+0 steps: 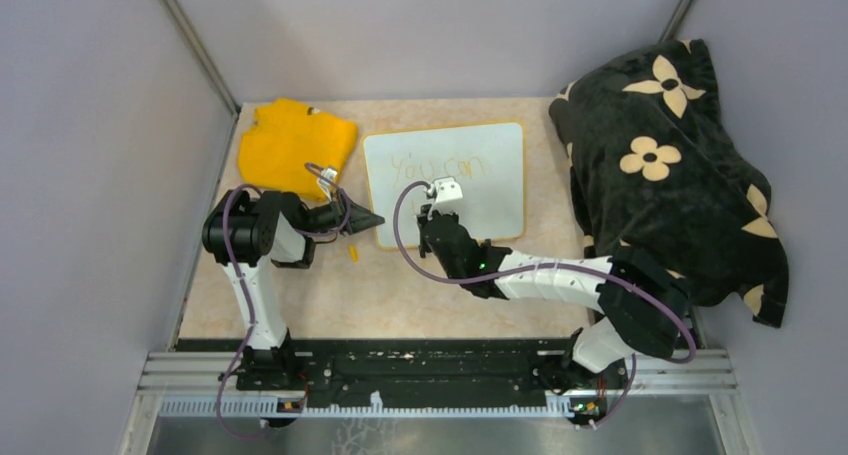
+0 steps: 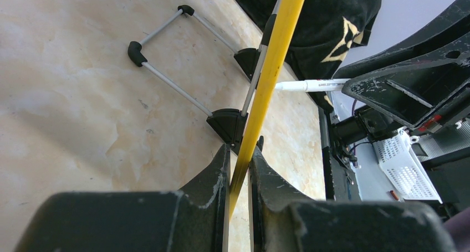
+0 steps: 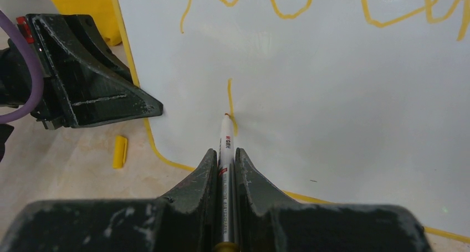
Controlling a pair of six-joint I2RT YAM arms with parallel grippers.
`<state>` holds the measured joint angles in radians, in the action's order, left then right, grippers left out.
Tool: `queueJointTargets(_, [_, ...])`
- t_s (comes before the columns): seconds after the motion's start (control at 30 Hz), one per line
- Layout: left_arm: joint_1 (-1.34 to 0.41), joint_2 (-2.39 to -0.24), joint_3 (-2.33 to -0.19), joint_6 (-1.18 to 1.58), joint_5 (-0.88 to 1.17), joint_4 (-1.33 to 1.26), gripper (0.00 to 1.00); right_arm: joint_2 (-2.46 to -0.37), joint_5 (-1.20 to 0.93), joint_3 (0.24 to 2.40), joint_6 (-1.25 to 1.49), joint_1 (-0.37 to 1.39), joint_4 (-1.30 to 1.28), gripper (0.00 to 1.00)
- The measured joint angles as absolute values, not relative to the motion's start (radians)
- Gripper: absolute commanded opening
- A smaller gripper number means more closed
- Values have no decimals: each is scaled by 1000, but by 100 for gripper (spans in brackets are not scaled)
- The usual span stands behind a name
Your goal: Write a sentence on the whiteboard
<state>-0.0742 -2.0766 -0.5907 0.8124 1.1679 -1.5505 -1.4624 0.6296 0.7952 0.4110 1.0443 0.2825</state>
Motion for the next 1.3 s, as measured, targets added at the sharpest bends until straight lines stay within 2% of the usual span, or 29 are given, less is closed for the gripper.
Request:
queueJointTargets(0.67, [-74, -2080, -593, 815, 1169, -1551, 0, -1501, 554, 804, 436, 1044, 289, 0])
queueJointTargets(1.3, [-74, -2080, -593, 815, 1169, -1551, 0, -1418, 582, 746, 443, 1020, 254, 0])
